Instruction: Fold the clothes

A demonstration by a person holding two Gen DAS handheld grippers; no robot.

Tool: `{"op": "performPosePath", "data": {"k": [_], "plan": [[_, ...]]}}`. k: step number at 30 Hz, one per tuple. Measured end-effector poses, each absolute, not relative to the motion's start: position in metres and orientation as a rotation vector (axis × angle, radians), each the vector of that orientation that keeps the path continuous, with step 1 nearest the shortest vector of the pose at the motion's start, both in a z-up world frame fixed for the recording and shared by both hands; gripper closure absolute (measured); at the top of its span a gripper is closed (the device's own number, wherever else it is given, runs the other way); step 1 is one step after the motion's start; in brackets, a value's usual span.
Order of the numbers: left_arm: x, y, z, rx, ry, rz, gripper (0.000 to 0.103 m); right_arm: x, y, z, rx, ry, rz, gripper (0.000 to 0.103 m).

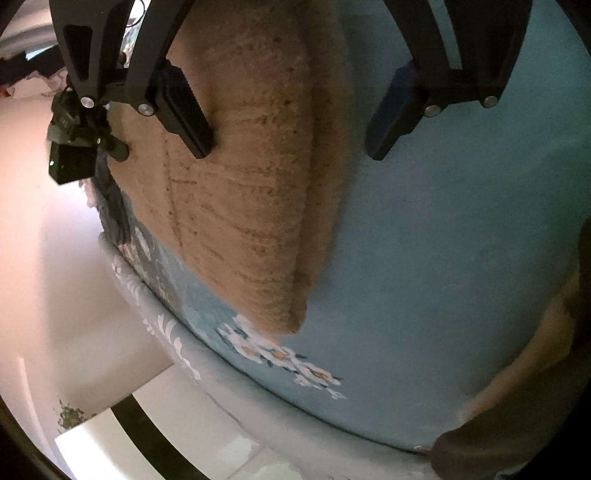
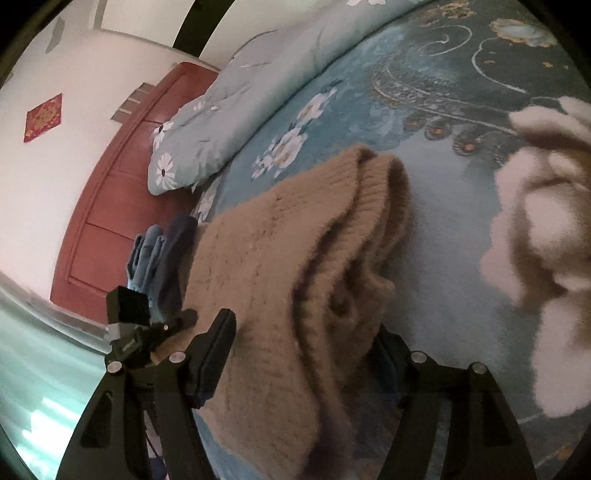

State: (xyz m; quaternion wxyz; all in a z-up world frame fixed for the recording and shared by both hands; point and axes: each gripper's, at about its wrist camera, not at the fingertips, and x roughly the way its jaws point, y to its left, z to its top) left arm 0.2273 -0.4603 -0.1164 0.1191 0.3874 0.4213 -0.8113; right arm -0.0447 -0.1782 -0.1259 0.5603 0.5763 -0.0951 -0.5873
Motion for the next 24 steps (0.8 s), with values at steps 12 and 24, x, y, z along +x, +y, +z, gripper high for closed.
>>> {"op": "performPosePath", "data": {"k": [12,24], "plan": [[0.236,-0.442,-0.086,1.085,1.159,-2.424,0.068,-0.036,-0.182,-0.096,1.305,-0.200,-1.369,0.062],[0.259,-0.428,-0.040,1.003,1.076,-2.502,0.069,-0.010,-0.181,-0.044,1.165,-0.127,-1.339,0.062]]}}
